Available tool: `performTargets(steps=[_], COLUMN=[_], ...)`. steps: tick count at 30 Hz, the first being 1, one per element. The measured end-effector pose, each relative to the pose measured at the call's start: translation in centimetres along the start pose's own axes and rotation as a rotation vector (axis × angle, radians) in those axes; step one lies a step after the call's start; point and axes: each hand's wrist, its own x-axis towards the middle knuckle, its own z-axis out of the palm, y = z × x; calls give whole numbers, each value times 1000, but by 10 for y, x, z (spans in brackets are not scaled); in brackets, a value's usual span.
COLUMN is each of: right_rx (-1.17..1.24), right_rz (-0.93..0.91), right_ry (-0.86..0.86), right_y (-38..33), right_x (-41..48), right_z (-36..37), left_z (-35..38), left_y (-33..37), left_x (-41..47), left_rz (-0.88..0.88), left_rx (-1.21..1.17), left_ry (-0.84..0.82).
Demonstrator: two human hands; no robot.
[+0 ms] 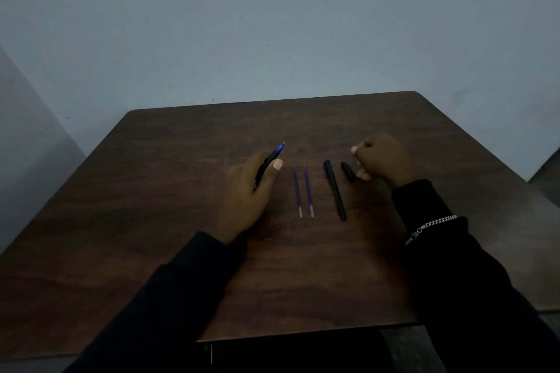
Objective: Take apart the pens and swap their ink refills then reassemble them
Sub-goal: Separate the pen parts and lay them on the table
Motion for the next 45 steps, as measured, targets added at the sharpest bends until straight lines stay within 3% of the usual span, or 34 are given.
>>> performTargets(steps=[3, 7, 15, 21, 45], right_rx=[30, 326, 145, 106, 11], right_rz=[-288, -419, -666, -693, -850], right_ry=[190, -11, -138, -193, -119], right_y=[-5, -23, -34, -37, -44], right_x=[-9, -23, -39, -44, -57], right_z=[-1, 7, 35, 37, 38], left_z=[-1, -2, -4, -4, -8], left_y=[1, 4, 15, 18, 22], left_x=[-1, -4, -5, -6, -9], left_rz=[6, 24, 144, 160, 211], left_rx=[35, 118, 215, 227, 187], left_ry=[-42, -100, -125, -150, -93])
